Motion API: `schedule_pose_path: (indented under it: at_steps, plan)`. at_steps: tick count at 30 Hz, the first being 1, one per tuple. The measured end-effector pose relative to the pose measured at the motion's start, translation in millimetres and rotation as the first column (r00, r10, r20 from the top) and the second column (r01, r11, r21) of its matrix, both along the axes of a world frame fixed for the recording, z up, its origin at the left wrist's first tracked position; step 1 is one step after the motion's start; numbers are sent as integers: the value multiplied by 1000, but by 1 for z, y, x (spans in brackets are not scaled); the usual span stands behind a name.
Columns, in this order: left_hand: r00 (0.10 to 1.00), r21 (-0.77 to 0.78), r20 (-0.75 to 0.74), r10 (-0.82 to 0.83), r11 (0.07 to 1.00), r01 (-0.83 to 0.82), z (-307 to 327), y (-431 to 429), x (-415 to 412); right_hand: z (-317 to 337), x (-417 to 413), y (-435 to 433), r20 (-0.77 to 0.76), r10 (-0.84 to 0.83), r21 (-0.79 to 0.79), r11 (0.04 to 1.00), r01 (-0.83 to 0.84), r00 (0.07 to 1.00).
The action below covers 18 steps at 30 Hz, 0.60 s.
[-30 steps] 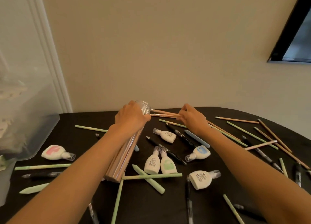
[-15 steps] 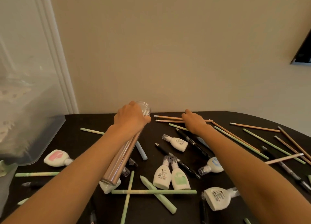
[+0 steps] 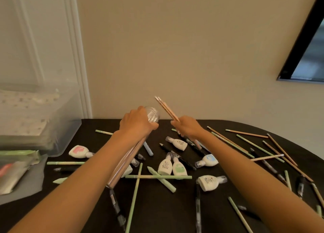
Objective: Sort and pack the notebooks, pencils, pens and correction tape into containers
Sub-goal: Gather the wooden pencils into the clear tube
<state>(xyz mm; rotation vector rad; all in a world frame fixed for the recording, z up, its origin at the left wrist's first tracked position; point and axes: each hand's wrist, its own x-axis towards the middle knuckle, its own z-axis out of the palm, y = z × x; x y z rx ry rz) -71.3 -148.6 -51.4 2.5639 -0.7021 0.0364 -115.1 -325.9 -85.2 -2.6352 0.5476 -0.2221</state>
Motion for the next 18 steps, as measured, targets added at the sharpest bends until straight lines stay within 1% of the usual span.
schedule_pose_path:
  at_steps: [1,2,3,4,6,7,8,11,13,15,16,18]
  plan:
    - [1000,-6,-3,-2,1000,2,1,8,-6,3,-8,12,50,12,212,977,-22,999]
    - [1000,-12,0,4,1000,-4,3,17,-13,7,-17,26,103,12,413,909,-54,995]
    - [1000,-23,10,14,1000,-14,3,24,-18,9,-26,37,158,5,574,813,-96,987]
    - [1000,-27,19,16,1000,-15,4,31,-23,12,-33,46,206,2,690,708,-147,979]
    - [1000,-34,22,13,999,-12,1,47,-38,9,-50,68,311,-15,794,553,-251,950]
    - [1000,-38,26,18,999,-17,0,52,-42,4,-54,77,368,-32,804,513,-301,929]
    - [999,-34,26,24,999,-23,-2,57,-48,-2,-58,85,416,-46,796,500,-340,908]
    - [999,-26,4,45,999,-45,-7,74,-69,-20,-76,114,534,-64,721,556,-414,843]
    - [998,-15,7,61,998,-61,-11,81,-77,-29,-82,127,593,-111,700,562,-442,798]
    - [998,-10,-1,65,998,-65,-14,86,-84,-37,-87,138,626,-149,668,608,-429,765]
    - [998,-7,0,62,998,-62,-15,87,-85,-41,-89,143,637,-149,642,645,-413,756]
    - [999,2,-7,48,999,-48,-18,90,-90,-52,-93,153,650,-149,610,688,-394,745]
